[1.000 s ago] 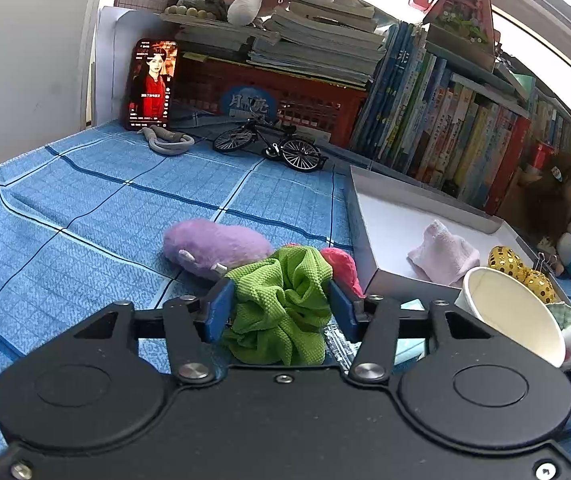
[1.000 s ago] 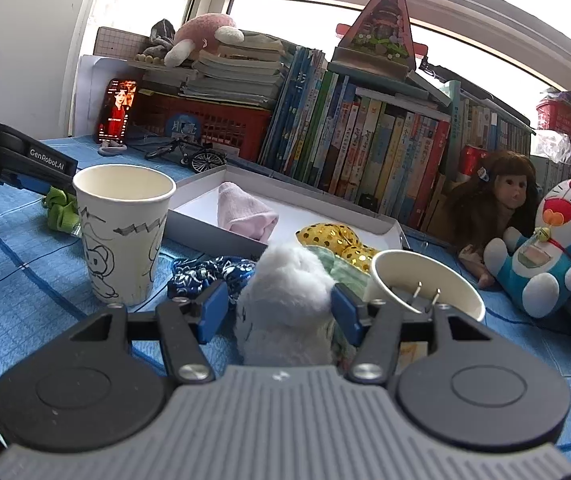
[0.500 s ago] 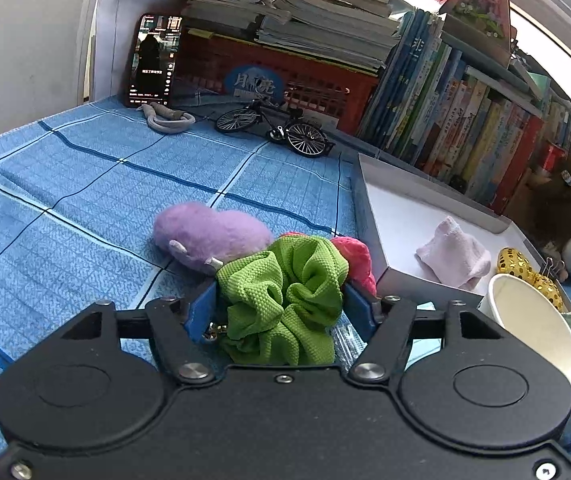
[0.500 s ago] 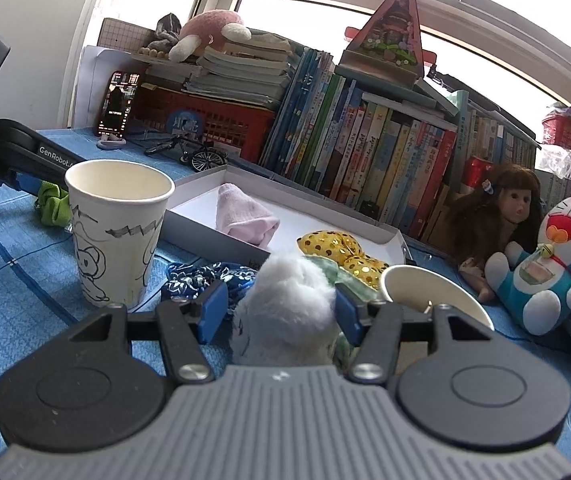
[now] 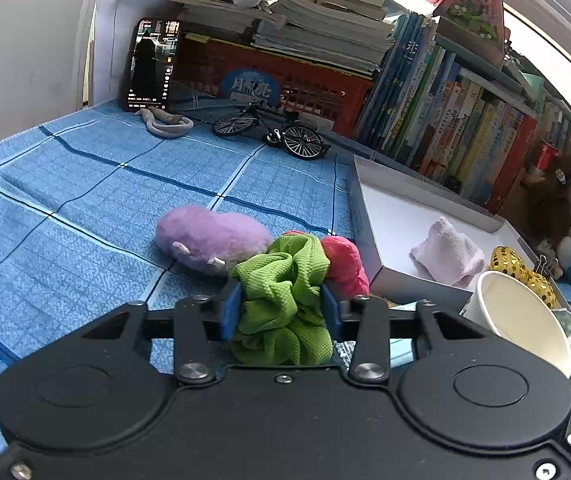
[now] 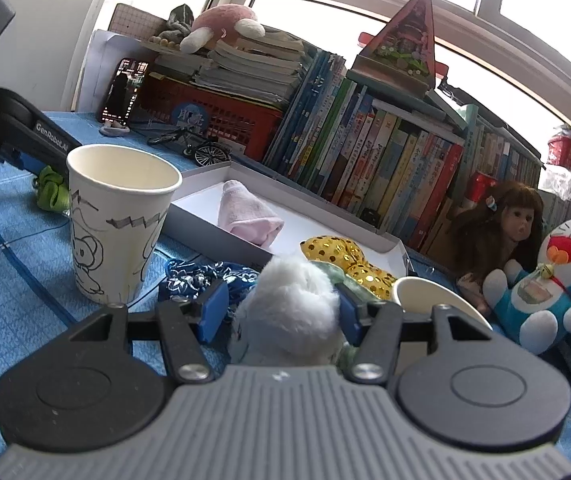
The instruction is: Organize soft objects
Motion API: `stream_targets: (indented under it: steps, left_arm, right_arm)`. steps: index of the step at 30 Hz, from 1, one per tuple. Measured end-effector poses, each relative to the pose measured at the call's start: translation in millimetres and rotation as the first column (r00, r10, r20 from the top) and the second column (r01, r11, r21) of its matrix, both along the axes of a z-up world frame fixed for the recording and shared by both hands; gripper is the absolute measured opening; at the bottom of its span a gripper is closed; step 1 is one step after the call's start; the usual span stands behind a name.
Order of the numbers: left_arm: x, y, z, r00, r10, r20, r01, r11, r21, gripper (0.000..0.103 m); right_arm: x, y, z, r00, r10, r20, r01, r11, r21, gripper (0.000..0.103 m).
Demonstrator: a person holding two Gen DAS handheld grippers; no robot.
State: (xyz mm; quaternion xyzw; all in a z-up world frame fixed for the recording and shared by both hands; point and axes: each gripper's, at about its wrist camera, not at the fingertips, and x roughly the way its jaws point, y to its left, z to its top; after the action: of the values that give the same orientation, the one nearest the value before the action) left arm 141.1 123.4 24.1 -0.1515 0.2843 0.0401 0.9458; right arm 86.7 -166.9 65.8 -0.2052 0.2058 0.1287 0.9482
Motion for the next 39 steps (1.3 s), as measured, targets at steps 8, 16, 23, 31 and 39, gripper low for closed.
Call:
stream_targets:
  steps: [8,16,23,31,39]
  left_arm:
    - [-15.3,-3.0,17.2,0.999,-0.025,0.042,0.024,0.999,0.022,0.036]
    - [-29.9,-5.6,40.3,0.994,-0.043,0.096,0.039,0.998,0.04,0.036]
    - [-34.7,-10.5,56.1,0.99,-0.06,0.124,0.054,0.997,0.053,0.036]
    - [-36.9,-16.8,80.2,0.983,-0.091,0.159,0.082,0.995,0.061,0.036]
    - [-34.2,-31.0,99.0,0.976,-0.143,0.165,0.132,0.988,0.079,0.036]
  right_arm:
    - [4.9,5.6,-2.2,1.0,0.019,0.004,-0.019,0.999,-0.025,0.047]
    - [0.6,0.5,7.7,1.0,0.008,0.003,-0.008,0.999,0.047,0.043]
    - [-7.2,-4.6,28.6,0.999,0.009,0.05,-0.013,0.997,0.081,0.043]
    - [-7.7,-11.5,51.0,0.997,0.009,0.081,-0.018,0.993,0.118,0.043]
    - [-0.2,-22.0,69.9,0.996,0.005,0.085,-0.019,0.986,0.163,0.043]
